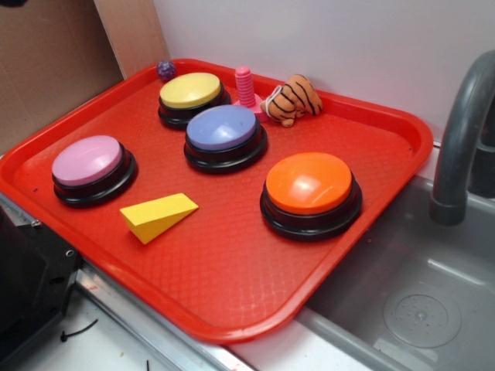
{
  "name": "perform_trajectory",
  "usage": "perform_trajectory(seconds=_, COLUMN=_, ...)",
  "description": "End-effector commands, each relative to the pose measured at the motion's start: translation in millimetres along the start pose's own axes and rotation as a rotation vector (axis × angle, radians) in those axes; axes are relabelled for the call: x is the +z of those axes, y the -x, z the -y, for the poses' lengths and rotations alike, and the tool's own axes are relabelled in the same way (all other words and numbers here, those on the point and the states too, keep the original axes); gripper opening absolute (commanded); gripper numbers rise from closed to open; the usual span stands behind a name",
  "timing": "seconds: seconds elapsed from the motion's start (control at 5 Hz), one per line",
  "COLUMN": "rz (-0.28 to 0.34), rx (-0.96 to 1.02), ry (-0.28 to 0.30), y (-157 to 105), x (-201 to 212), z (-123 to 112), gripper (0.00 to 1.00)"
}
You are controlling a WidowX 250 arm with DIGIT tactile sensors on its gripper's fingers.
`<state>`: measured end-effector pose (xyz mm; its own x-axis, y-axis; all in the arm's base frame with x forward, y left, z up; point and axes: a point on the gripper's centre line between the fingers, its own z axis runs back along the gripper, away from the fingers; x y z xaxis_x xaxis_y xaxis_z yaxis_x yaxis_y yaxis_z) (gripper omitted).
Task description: Push the pink button.
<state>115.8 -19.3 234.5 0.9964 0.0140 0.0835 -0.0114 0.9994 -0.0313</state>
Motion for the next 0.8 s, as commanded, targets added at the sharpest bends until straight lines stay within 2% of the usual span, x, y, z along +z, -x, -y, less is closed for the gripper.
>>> perform_trajectory(seconds=0.0, rz=0.000, rx=0.000, ry=0.000, y=0.0, x=0.0, z=0.0, gripper=1.00)
perform_trajectory(seconds=0.2, rz=0.027, rx=0.170, ry=-0.056, y=-46.4, x=-39.3, z=-33.9, gripper=1.00)
perform_trajectory(seconds=0.4, rz=0.038, rx=0.328, ry=-0.068, y=-67.3, x=-69.5, z=-67.5, gripper=1.00)
perform_trajectory(seconds=0.6, rz=0.024, rx=0.368, ry=-0.079, y=-68.9, x=-97.1, z=-85.6, gripper=1.00)
